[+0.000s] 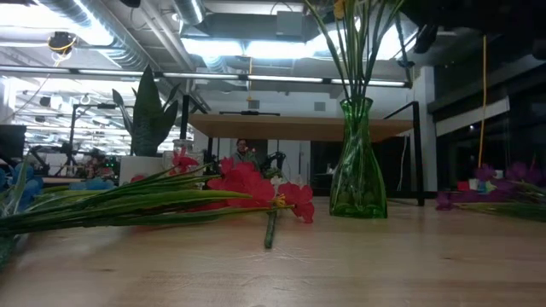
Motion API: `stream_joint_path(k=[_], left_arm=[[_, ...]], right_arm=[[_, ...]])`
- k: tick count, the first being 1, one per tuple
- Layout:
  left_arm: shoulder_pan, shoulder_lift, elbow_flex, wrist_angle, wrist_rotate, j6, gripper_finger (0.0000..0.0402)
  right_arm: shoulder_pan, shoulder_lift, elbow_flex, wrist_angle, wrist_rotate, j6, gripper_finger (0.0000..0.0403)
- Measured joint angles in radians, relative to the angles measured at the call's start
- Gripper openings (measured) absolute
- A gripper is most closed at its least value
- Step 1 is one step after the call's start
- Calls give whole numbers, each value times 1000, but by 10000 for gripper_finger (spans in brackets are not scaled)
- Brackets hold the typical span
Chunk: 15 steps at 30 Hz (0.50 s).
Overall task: Pick and place flowers into a vace then onto a shelf
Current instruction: Put the orange flowers into the green vase
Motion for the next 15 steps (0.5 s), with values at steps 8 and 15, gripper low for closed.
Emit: stream_joint_path(k=[8, 15], left_arm=[[0, 0, 0, 0, 0, 0, 4], [0, 0, 0, 0, 0, 0, 4]], right_arm=[[-54, 184, 18, 219, -141, 11, 12], [-56, 388, 21, 482, -159, 26, 12]])
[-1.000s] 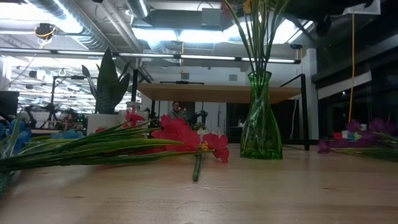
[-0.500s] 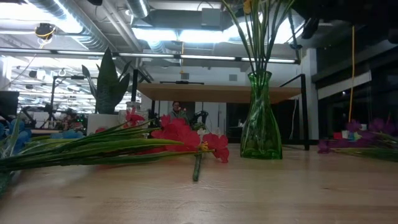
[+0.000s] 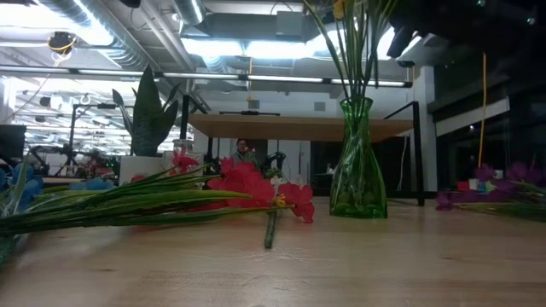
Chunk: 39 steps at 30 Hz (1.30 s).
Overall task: Pick and place flowers into a vace then onto a shelf
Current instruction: Put the orange flowers into the green vase
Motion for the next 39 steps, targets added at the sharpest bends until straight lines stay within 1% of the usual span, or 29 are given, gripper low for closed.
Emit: stream_joint_path(k=[3, 8, 10, 16, 19, 22, 39], left_arm=[[0, 0, 0, 0, 0, 0, 4], [0, 0, 0, 0, 0, 0, 4], [0, 0, 0, 0, 0, 0, 4], [0, 0, 0, 0, 0, 0, 4], [0, 0, 0, 0, 0, 0, 4], [0, 0, 0, 0, 0, 0, 4], [0, 0, 0, 0, 0, 0, 4]], right_arm=[[0, 65, 0, 83, 0, 3, 12], [12, 124, 17, 83, 0, 33, 12], [20, 137, 34, 81, 0, 12, 12], [22, 139, 74, 84, -3, -25, 12], [22, 139, 78, 84, -48, -25, 12], [26, 139, 78, 84, -68, -27, 12], [27, 138, 78, 82, -80, -26, 12]])
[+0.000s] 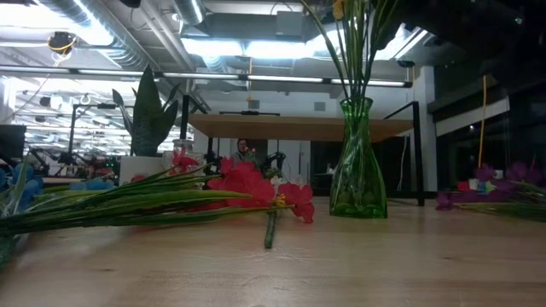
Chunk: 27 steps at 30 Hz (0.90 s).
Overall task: Pick and place flowers into a vace then onto a shelf
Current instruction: Put the orange flowers into the green vase
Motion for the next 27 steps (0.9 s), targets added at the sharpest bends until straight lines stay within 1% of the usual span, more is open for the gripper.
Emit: stream_joint_path(k=[8, 27], left_arm=[[0, 0, 0, 0, 0, 0, 4], [0, 0, 0, 0, 0, 0, 4]], right_arm=[[23, 0, -25, -2, 0, 20, 12], [33, 8, -33, 4, 29, -50, 12]])
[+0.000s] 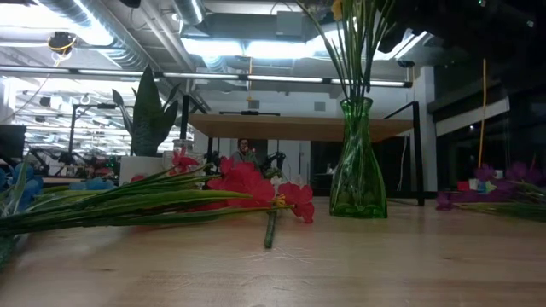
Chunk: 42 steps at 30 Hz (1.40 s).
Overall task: Pick and place flowers into a vace then onto a shelf
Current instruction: Put the orange flowers into the green vase
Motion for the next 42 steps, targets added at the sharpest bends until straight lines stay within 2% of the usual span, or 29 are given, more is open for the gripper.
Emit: stream_joint_path(k=[11, 28, 42], left_arm=[[0, 0, 0, 0, 0, 0, 4], [0, 0, 0, 0, 0, 0, 4], [0, 0, 0, 0, 0, 0, 4]], right_arm=[[-10, 104, 53, -5, 0, -26, 12], [-19, 206, 56, -2, 6, -25, 12], [-19, 220, 56, -9, 8, -51, 26]])
